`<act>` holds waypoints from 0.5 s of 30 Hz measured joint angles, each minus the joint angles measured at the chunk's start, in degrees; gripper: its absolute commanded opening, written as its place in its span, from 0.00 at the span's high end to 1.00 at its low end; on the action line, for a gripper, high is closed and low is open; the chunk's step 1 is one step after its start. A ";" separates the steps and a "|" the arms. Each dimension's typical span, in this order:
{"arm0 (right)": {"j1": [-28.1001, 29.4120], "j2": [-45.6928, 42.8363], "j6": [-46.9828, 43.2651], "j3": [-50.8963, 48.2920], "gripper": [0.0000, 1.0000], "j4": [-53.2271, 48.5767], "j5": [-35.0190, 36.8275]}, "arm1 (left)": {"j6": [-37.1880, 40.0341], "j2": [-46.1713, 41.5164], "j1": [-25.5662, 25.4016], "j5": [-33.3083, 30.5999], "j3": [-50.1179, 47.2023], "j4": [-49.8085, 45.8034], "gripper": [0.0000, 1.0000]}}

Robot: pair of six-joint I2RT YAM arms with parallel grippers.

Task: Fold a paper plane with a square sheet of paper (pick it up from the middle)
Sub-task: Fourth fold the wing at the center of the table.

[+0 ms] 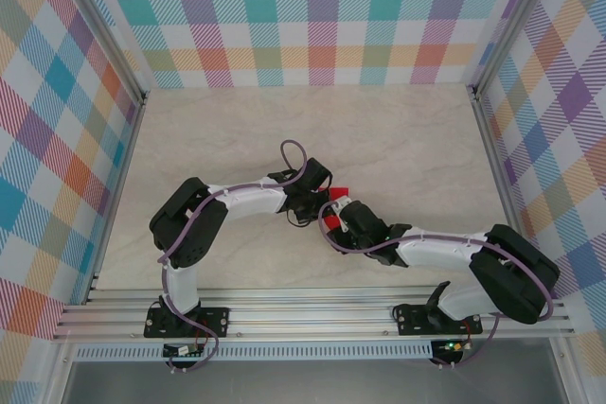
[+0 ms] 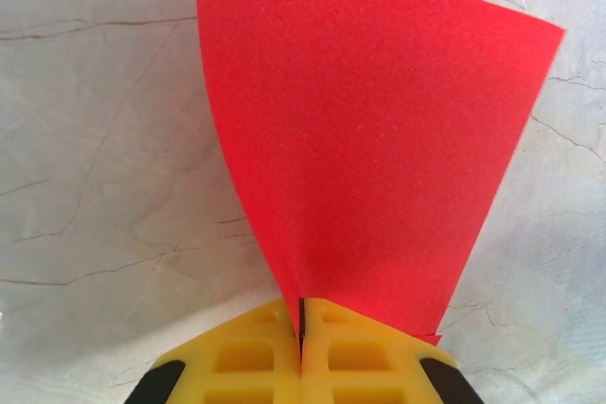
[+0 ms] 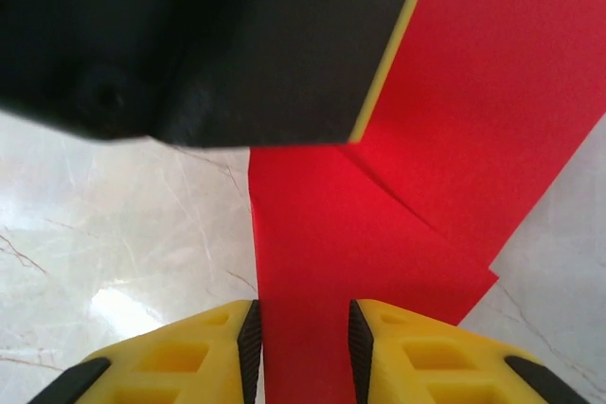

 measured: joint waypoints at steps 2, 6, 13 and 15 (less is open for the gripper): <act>0.00 0.07 -0.11 0.50 0.66 -0.28 0.26 | -0.33 0.00 -0.02 0.00 0.00 0.02 0.99; 0.72 1.36 -0.09 1.88 0.67 -1.44 1.18 | -0.83 0.00 -0.04 -0.04 0.00 -0.07 0.99; 2.97 2.75 0.39 3.67 0.65 -3.45 4.81 | -0.87 0.00 -0.04 -0.15 0.00 -0.85 1.00; 3.39 2.51 1.29 3.82 0.65 -4.70 5.18 | -0.87 0.00 -0.04 -0.20 0.00 -1.25 1.00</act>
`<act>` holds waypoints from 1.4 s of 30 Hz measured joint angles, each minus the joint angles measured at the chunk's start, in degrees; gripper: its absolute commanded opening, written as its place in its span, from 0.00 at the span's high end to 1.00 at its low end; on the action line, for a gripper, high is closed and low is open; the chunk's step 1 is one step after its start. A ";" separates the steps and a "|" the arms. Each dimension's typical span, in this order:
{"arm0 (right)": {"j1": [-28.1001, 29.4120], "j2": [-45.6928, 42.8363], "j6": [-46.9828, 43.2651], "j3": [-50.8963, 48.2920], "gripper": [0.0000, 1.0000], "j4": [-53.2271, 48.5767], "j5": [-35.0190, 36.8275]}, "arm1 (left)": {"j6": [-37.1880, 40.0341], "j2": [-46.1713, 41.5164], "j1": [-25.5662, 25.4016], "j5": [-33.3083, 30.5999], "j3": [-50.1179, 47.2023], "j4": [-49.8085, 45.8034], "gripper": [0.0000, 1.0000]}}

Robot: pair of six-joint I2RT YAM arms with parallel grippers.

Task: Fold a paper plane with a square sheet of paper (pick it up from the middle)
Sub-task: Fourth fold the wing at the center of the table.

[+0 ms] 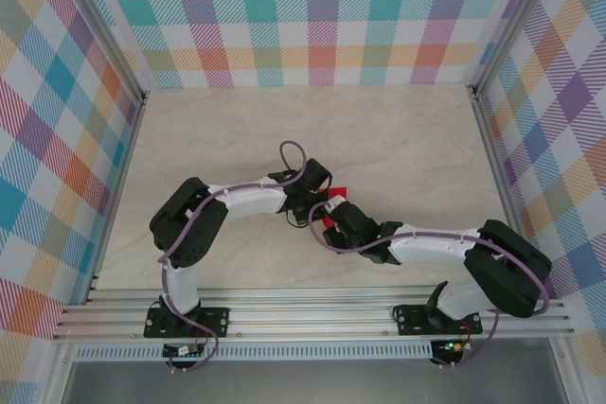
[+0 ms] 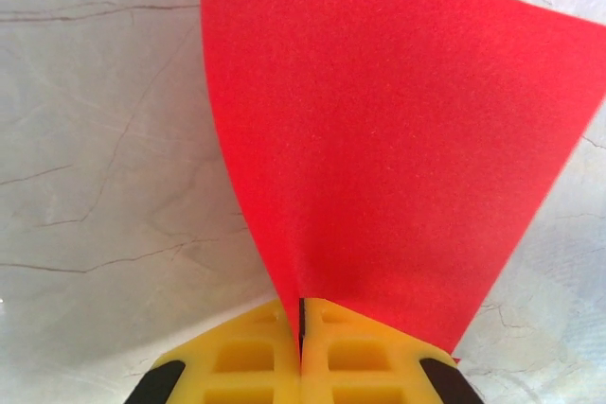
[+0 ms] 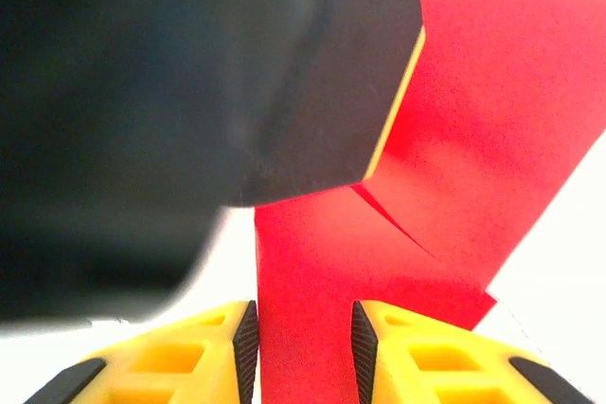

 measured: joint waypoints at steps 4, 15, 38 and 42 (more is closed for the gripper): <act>0.83 -2.82 2.73 0.00 0.63 -4.81 -0.92 | 0.00 0.00 0.00 0.17 0.00 -0.37 1.00; 0.96 -6.38 7.96 -0.07 0.70 -10.99 -6.71 | 0.02 0.00 0.00 0.24 0.31 -0.39 1.00; 0.98 -0.61 9.92 4.09 0.69 -15.19 -4.90 | 0.04 0.00 0.02 0.59 0.76 -0.74 1.00; 0.98 2.47 10.27 4.46 0.74 -14.60 -4.74 | 0.04 0.00 0.00 0.63 0.76 -0.68 1.00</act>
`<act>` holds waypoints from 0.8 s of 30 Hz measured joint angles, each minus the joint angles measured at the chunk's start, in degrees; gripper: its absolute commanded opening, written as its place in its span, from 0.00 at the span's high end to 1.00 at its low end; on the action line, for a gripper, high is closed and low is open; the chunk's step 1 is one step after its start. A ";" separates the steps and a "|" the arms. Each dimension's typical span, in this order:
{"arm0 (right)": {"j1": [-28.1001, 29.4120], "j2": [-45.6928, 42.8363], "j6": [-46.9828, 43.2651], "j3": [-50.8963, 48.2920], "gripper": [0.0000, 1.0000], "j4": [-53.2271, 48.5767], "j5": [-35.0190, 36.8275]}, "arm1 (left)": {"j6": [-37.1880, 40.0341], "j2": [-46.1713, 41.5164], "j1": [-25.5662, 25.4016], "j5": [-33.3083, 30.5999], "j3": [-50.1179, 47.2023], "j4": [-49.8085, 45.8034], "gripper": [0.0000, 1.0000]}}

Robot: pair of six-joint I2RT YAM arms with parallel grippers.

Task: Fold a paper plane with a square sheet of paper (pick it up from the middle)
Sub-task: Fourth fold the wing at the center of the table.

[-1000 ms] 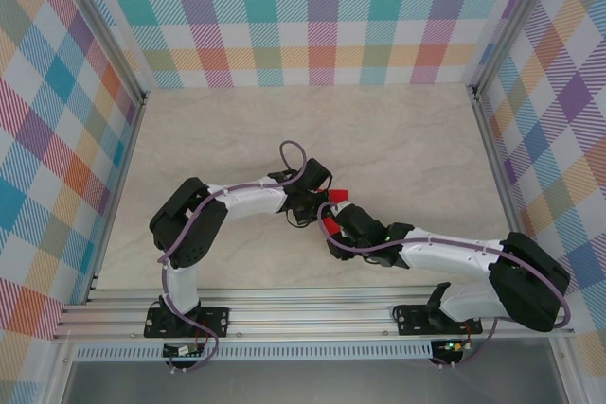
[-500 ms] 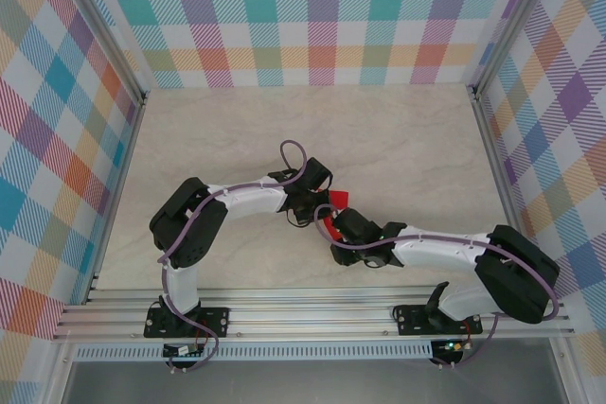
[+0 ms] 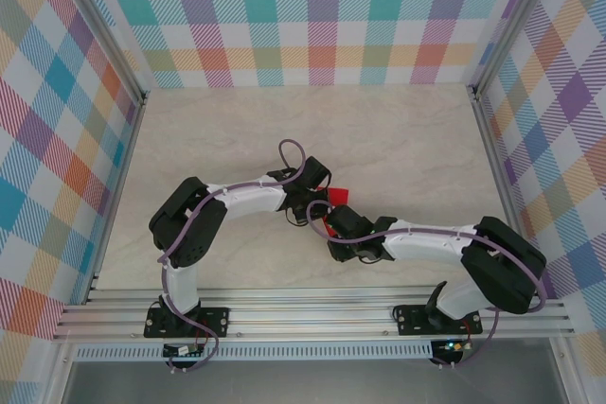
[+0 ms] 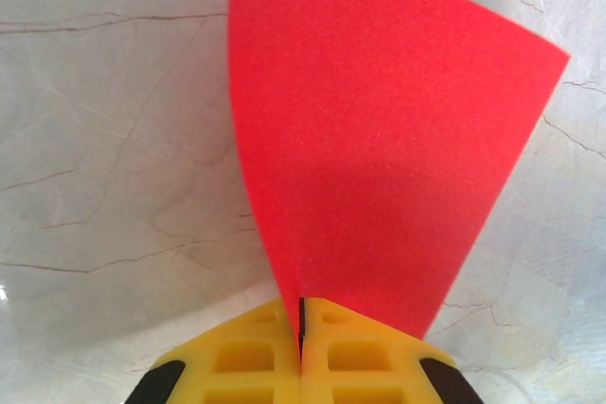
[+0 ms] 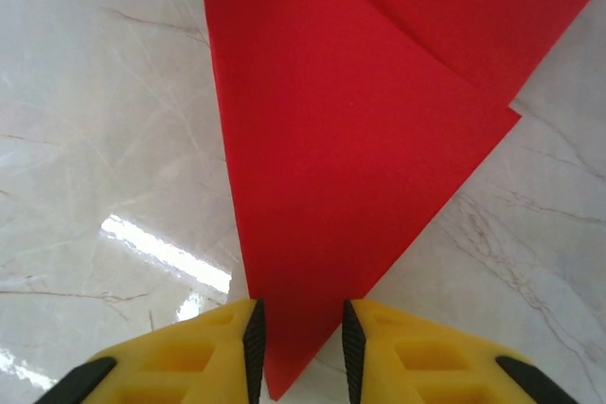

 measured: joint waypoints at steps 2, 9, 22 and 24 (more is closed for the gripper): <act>0.00 0.39 0.07 0.00 0.78 0.63 -0.07 | 0.00 0.00 0.00 0.00 0.00 0.13 1.00; 0.00 -1.60 1.46 -0.96 0.65 1.11 0.24 | -0.04 0.00 0.00 -0.04 0.00 0.09 1.00; -7.26 -15.96 6.03 -8.02 0.77 8.63 -12.76 | -1.97 -0.04 0.00 -0.68 -0.98 0.13 1.00; -8.09 -14.86 7.26 -8.02 0.84 10.12 -14.84 | -2.01 -0.04 0.00 -0.68 -1.03 0.15 1.00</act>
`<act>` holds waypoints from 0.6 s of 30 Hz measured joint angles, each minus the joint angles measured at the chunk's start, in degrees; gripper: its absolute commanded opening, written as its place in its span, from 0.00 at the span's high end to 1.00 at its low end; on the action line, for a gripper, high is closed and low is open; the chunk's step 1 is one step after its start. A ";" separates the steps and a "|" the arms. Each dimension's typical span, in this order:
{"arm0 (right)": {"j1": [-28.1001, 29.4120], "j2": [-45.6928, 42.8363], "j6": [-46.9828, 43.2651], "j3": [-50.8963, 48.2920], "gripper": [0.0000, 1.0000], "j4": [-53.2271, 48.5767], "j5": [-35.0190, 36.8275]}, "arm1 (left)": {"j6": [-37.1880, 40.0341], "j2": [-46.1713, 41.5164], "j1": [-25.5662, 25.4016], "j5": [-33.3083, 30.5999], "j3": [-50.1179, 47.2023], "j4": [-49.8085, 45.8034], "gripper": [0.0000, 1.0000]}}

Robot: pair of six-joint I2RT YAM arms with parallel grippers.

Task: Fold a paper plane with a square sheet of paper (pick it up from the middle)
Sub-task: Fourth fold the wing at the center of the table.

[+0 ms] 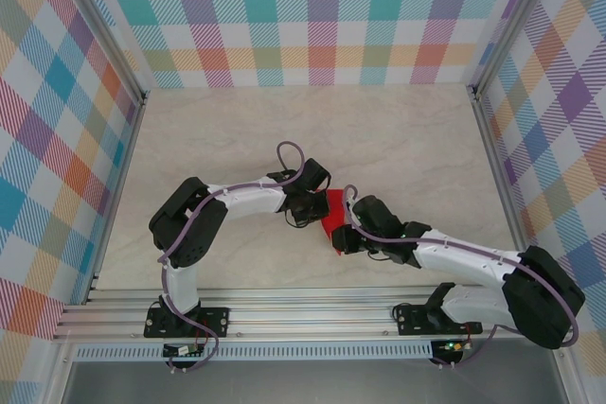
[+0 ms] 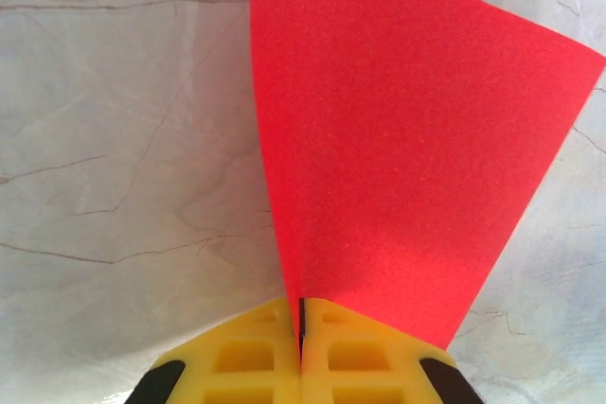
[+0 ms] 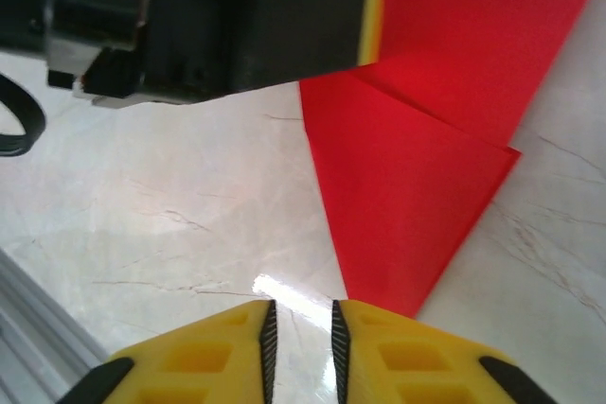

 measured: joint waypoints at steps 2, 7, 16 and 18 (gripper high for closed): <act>-0.81 1.73 1.38 0.00 0.88 0.90 -1.36 | -0.07 -0.02 0.00 0.02 0.00 0.07 1.00; -4.24 4.57 3.52 0.00 0.90 1.07 -3.74 | -0.13 -0.02 0.00 0.02 0.00 0.00 1.00; -5.38 10.19 3.89 0.20 0.92 1.31 -7.45 | -0.13 -0.02 0.00 0.02 0.00 0.00 1.00; -5.40 11.98 3.87 0.33 0.92 0.44 -7.06 | -0.13 -0.02 -0.02 0.02 0.00 -0.02 1.00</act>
